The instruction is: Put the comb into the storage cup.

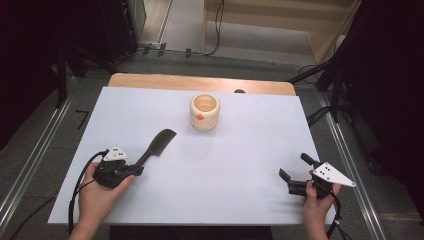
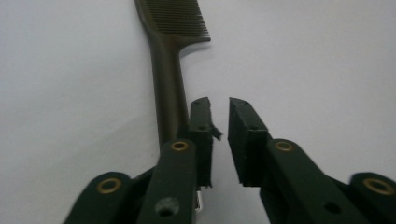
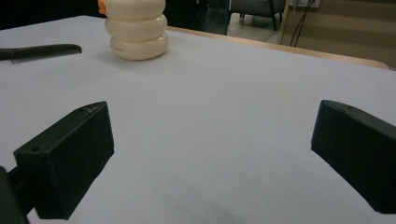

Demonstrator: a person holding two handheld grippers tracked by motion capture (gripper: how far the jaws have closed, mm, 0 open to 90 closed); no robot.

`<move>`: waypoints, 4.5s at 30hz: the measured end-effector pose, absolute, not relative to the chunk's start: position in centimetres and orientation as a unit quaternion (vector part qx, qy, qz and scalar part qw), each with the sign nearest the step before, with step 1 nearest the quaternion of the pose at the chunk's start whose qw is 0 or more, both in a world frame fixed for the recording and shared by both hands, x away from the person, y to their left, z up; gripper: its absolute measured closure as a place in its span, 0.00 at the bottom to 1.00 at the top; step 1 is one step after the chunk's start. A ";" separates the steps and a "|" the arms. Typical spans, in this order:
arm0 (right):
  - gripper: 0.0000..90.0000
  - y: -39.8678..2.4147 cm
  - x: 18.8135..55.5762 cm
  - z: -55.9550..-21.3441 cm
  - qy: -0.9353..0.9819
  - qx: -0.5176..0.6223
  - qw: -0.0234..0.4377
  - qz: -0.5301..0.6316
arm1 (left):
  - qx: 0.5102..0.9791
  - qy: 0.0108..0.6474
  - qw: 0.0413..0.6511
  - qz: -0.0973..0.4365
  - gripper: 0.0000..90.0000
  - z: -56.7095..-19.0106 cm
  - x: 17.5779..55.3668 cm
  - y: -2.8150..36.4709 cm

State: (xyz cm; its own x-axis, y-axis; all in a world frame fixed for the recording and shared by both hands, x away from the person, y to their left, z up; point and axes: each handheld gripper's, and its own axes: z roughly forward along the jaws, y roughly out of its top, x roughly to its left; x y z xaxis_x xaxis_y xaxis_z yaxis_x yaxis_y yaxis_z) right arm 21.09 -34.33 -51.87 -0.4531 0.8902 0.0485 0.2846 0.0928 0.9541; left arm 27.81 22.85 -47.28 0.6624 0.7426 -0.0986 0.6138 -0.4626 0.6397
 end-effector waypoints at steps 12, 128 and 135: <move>0.00 -34.4 21.1 -51.9 0.679 0.431 0.293 0.517 | 0.849 0.415 0.304 0.124 0.62 -45.1 29.6 22.1; 0.00 -22.9 23.6 -43.5 0.698 0.385 0.222 0.561 | 0.763 0.363 0.516 0.140 0.80 -46.5 27.0 17.5; 0.00 -21.2 24.4 -43.6 0.707 0.381 0.200 0.562 | 0.765 0.355 0.517 0.143 0.80 -46.5 26.6 16.9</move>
State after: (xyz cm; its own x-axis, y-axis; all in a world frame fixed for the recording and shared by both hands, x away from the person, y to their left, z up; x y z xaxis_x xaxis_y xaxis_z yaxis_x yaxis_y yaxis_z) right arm 24.35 -21.22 -43.55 -0.6297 0.7631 0.1453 0.3141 0.0791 0.9461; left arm 26.62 16.91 -46.50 0.7064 0.6921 -0.1482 0.3956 -0.2124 0.8935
